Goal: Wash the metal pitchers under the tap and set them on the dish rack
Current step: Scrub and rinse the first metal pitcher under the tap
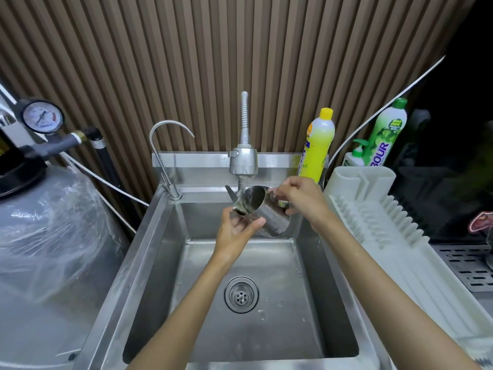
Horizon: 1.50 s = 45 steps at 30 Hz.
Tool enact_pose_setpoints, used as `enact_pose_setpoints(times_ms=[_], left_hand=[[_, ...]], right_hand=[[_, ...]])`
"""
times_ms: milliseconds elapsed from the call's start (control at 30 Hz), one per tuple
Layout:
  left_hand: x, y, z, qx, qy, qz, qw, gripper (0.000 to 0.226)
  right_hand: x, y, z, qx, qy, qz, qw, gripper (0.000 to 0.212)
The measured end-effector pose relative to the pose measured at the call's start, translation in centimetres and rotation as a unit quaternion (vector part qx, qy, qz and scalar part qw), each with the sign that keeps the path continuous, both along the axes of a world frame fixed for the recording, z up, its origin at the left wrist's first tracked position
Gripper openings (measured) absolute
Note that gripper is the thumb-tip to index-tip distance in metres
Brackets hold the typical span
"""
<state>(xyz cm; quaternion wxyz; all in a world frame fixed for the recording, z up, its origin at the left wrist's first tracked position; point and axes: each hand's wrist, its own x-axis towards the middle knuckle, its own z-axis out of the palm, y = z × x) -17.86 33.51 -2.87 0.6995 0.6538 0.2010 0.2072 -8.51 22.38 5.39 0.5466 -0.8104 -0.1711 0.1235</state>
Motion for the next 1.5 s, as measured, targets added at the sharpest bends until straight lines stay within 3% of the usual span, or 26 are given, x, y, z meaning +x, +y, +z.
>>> enact_pose_setpoints(times_ms=[133, 233, 367, 467, 533, 600, 667, 833, 933, 1100, 1200, 1300, 1500], left_hand=[[0.7, 0.1, 0.7, -0.006, -0.027, 0.005, 1.0, 0.047], [0.9, 0.4, 0.9, 0.013, -0.057, 0.054, 0.997, 0.053], [0.2, 0.6, 1.7, 0.122, -0.088, 0.114, 0.982, 0.065], [-0.5, 1.7, 2.0, 0.191, -0.102, 0.094, 0.972, 0.07], [-1.1, 2.3, 2.4, 0.248, -0.095, 0.079, 0.961, 0.07], [-1.7, 2.4, 2.6, 0.285, -0.079, 0.077, 0.952, 0.071], [-2.1, 2.3, 2.7, 0.294, -0.054, 0.094, 0.95, 0.07], [-2.2, 1.6, 1.4, 0.238, 0.012, 0.114, 0.964, 0.059], [-1.9, 0.5, 0.7, 0.184, 0.027, 0.115, 0.976, 0.052], [-0.7, -0.8, 0.1, 0.069, 0.04, 0.071, 0.994, 0.057], [0.5, -0.7, 0.4, -0.03, 0.022, 0.029, 0.999, 0.056], [1.7, -0.7, 1.0, -0.072, -0.003, 0.024, 0.997, 0.056], [2.8, 0.5, 1.5, -0.02, -0.029, 0.099, 0.994, 0.067]], right_hand=[[0.2, 0.6, 0.2, 0.065, -0.008, 0.018, 0.998, 0.028], [0.5, 1.2, -0.9, 0.184, 0.08, 0.062, 0.978, 0.028], [0.8, 1.9, -3.6, 0.376, 0.258, 0.101, 0.884, 0.028], [0.0, 2.3, -5.2, 0.448, 0.352, 0.083, 0.818, 0.026], [-0.7, 2.4, -5.8, 0.469, 0.378, 0.077, 0.795, 0.024], [-1.0, 2.3, -6.1, 0.447, 0.371, 0.08, 0.81, 0.022], [-1.2, 2.0, -6.0, 0.389, 0.339, 0.086, 0.852, 0.023], [-0.4, 1.0, -5.0, 0.216, 0.253, 0.087, 0.939, 0.014], [-0.1, 0.5, -3.7, 0.128, 0.198, 0.045, 0.971, 0.013], [0.3, 0.2, -1.6, 0.052, 0.103, -0.022, 0.993, 0.013], [0.7, 0.5, -1.2, 0.052, 0.053, -0.045, 0.996, 0.017], [0.9, 0.9, -1.1, 0.115, 0.047, -0.036, 0.992, 0.026], [1.5, 1.9, -2.2, 0.238, 0.117, 0.032, 0.964, 0.027]])
